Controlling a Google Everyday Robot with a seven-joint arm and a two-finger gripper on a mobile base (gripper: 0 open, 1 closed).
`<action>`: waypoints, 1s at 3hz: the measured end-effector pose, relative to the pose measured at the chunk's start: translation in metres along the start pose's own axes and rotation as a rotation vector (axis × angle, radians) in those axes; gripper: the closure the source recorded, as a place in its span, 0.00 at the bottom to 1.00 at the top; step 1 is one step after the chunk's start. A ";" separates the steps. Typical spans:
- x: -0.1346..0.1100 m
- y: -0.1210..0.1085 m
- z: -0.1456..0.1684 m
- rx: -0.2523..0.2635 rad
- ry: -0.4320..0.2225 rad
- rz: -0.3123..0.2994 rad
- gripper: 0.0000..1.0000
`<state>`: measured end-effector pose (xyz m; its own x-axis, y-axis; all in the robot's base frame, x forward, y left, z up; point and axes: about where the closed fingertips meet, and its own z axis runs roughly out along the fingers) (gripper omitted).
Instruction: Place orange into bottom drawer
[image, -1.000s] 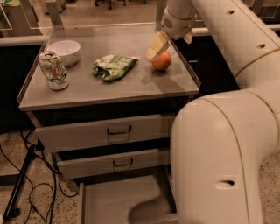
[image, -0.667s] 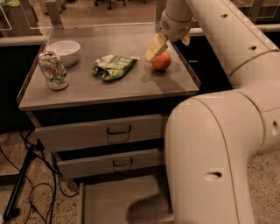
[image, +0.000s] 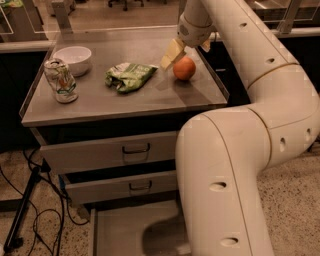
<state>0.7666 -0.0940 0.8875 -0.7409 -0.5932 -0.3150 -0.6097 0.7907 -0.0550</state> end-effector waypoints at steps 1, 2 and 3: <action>-0.013 -0.002 0.018 -0.007 -0.015 -0.005 0.00; -0.019 -0.003 0.022 -0.003 -0.032 -0.006 0.00; -0.004 -0.022 0.046 -0.017 -0.011 0.044 0.00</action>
Offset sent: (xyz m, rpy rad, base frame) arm 0.0301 0.0011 -0.0084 -0.0012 0.0506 0.0131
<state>0.7955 -0.1018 0.8463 -0.7639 -0.5560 -0.3276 -0.5814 0.8133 -0.0245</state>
